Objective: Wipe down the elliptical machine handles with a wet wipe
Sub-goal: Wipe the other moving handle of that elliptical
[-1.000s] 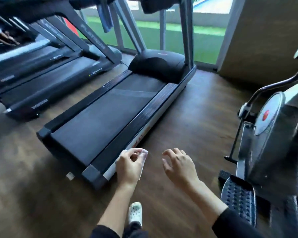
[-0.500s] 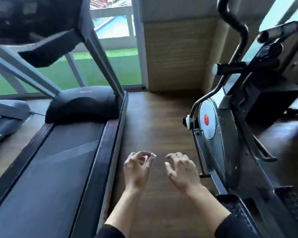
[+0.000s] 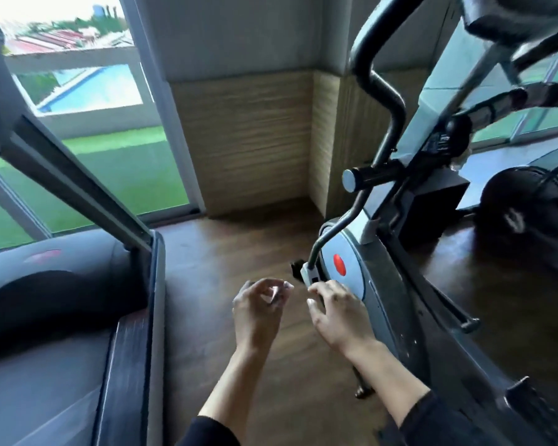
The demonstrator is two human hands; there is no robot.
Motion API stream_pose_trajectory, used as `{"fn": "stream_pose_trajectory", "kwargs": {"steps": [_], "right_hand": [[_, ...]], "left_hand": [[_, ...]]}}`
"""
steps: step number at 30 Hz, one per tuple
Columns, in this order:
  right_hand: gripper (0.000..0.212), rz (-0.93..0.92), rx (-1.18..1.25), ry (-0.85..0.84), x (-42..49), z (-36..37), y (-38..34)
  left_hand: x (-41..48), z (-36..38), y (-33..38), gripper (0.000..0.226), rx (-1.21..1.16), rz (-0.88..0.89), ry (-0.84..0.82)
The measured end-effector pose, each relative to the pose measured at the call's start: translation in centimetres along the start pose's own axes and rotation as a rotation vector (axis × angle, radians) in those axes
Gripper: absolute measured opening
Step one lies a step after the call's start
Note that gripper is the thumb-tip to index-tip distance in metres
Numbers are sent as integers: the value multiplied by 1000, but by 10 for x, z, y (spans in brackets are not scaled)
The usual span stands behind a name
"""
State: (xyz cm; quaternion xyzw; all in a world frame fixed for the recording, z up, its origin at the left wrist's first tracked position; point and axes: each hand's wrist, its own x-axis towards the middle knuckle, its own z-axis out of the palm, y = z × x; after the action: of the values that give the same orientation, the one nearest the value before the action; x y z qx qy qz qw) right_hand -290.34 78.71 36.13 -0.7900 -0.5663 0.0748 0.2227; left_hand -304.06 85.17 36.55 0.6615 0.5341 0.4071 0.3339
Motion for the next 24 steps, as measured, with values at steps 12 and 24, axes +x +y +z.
{"fn": "stream_pose_trajectory", "kwargs": {"steps": [12,24], "right_hand": [[44,203,-23,332,158,-34,-14],[65,157,259,1207,197,-210,-50]], "left_hand": [[207,43,69,6,-160,285,-174],[268,40,261,9,-700,719,-263]]}}
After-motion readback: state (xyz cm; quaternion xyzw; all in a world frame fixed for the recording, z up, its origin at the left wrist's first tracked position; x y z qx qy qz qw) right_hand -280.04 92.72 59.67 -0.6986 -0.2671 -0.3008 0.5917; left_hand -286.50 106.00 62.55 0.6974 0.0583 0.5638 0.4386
